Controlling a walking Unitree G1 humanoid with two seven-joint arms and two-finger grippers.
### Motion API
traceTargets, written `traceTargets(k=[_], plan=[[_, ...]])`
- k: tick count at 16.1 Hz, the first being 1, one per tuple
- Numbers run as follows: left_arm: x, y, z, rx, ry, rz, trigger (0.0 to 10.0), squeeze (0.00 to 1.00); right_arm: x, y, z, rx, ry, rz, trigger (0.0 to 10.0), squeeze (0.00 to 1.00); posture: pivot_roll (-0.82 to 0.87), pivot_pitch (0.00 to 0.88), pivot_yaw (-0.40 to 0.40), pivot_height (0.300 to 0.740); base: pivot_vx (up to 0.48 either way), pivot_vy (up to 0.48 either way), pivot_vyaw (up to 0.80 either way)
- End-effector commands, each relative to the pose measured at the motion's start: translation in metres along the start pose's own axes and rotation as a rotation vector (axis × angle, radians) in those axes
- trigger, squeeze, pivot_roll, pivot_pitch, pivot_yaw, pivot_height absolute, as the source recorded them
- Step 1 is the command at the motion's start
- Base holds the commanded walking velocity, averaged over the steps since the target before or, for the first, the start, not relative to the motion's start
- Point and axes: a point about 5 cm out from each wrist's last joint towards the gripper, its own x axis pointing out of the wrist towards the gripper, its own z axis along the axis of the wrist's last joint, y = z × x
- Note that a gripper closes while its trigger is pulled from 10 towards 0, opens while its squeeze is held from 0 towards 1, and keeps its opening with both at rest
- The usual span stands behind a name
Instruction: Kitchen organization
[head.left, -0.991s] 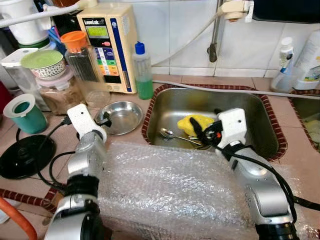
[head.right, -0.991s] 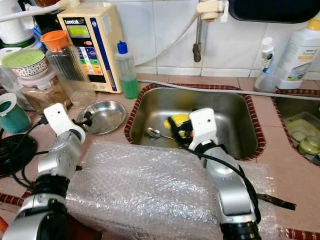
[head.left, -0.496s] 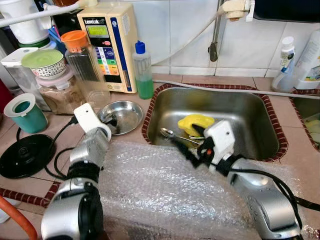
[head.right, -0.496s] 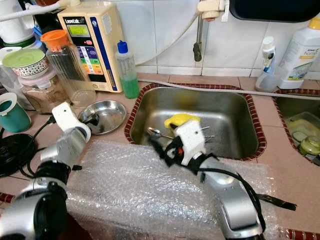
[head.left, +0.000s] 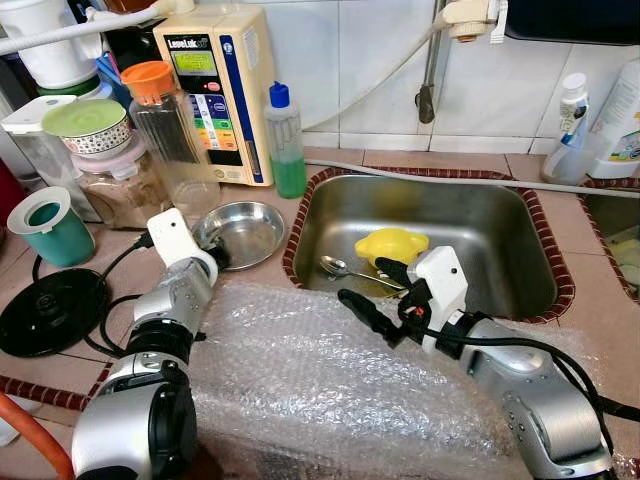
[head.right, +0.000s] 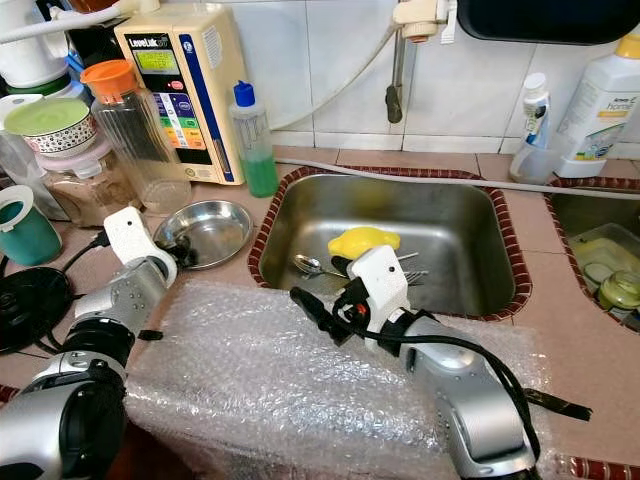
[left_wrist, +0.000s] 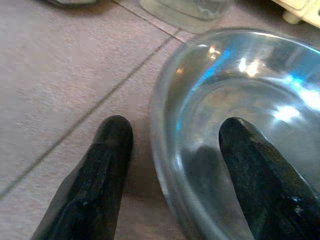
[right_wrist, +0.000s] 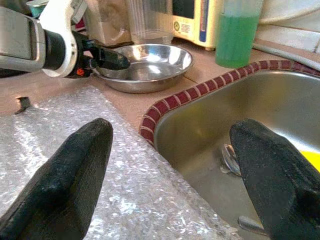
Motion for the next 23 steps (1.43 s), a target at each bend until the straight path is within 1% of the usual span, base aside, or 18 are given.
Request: traceTargets(k=[1, 3, 6, 11, 14, 15, 16, 17, 18, 19, 20, 23], plan=[[0.001, 0.009, 0.000, 0.001, -0.008, 0.025, 0.0, 0.00, 0.001, 0.003, 0.009, -0.017, -0.025, 0.028, 10.0, 0.00, -0.09, 0.000, 0.125, 0.740, 0.000, 0.000, 0.00], [0.000, 0.010, 0.001, -0.012, -0.028, 0.016, 0.0, 0.00, 0.002, 0.005, 0.009, -0.015, -0.020, 0.042, 10.0, 0.00, -0.09, 0.000, 0.124, 0.740, 0.000, 0.000, 0.00], [0.000, 0.010, -0.001, -0.005, -0.027, 0.007, 0.0, 0.00, 0.002, 0.005, 0.007, -0.015, -0.012, 0.046, 10.0, 0.00, -0.09, 0.000, 0.123, 0.740, 0.000, 0.000, 0.00], [0.001, 0.015, 0.001, 0.013, -0.041, 0.026, 0.0, 0.00, 0.002, 0.004, 0.005, -0.021, -0.001, 0.036, 10.0, 0.00, -0.09, 0.000, 0.124, 0.740, 0.000, 0.000, 0.00], [0.000, 0.017, 0.004, 0.039, -0.067, 0.036, 0.0, 0.00, 0.002, 0.004, 0.005, -0.023, 0.001, 0.037, 10.0, 0.00, -0.09, 0.000, 0.127, 0.740, 0.000, 0.000, 0.00], [-0.001, 0.020, 0.005, 0.047, -0.079, 0.051, 0.0, 0.00, 0.003, 0.004, 0.004, -0.024, 0.003, 0.037, 10.0, 0.00, -0.09, 0.000, 0.127, 0.740, 0.000, 0.000, 0.00], [-0.001, 0.022, 0.007, 0.065, -0.102, 0.039, 0.0, 0.00, 0.003, 0.004, 0.004, -0.021, 0.003, 0.038, 10.0, 0.00, -0.09, 0.000, 0.125, 0.740, 0.000, 0.000, 0.00], [-0.002, 0.021, 0.008, 0.059, -0.117, 0.019, 0.0, 0.00, 0.003, 0.004, 0.004, -0.019, 0.003, 0.038, 10.0, 0.00, -0.08, 0.000, 0.124, 0.740, 0.000, 0.000, 0.00], [-0.003, 0.018, 0.007, 0.050, -0.140, -0.014, 0.0, 0.00, 0.003, 0.003, 0.004, -0.014, 0.002, 0.040, 10.0, 0.00, -0.08, 0.000, 0.121, 0.740, 0.000, 0.000, 0.00], [-0.003, 0.017, 0.007, 0.042, -0.146, -0.020, 0.0, 0.00, 0.003, 0.003, 0.004, -0.013, 0.002, 0.040, 10.0, 0.00, -0.08, 0.000, 0.119, 0.740, 0.000, 0.000, 0.00], [-0.005, 0.011, 0.010, -0.014, -0.184, -0.058, 0.0, 0.00, 0.003, 0.003, 0.003, -0.003, 0.004, 0.044, 10.0, 0.00, -0.08, 0.000, 0.117, 0.740, 0.000, 0.000, 0.00], [-0.011, -0.006, 0.033, -0.067, -0.313, -0.152, 0.0, 0.00, 0.002, -0.003, 0.000, 0.025, 0.020, 0.025, 10.0, 0.00, -0.08, 0.000, 0.112, 0.740, 0.000, 0.000, 0.00]])
